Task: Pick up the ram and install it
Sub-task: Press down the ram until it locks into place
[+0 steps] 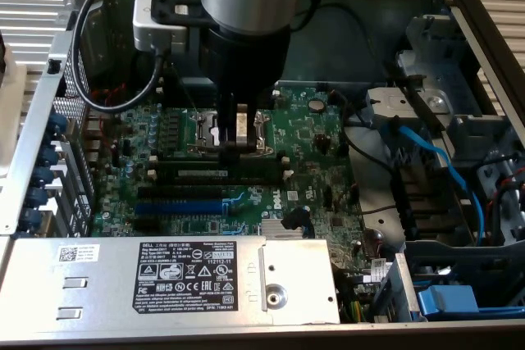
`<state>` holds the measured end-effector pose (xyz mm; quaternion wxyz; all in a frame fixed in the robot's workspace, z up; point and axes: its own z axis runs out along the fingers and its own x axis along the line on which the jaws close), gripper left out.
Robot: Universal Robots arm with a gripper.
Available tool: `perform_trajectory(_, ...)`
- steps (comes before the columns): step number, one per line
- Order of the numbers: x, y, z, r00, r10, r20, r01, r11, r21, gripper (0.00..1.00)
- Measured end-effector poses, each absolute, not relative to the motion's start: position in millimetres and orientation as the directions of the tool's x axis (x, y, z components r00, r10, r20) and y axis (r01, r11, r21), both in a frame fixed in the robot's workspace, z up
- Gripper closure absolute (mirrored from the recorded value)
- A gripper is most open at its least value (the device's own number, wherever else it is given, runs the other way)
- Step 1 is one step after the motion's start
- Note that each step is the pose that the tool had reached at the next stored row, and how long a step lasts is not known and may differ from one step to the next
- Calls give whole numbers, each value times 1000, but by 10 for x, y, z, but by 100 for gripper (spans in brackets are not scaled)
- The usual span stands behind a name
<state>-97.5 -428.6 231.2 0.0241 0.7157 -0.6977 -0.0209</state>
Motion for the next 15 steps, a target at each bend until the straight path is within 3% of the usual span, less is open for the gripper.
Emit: perform_trajectory(15,-975,-4285,2297,39,-999,6,-997,-39,64,90)
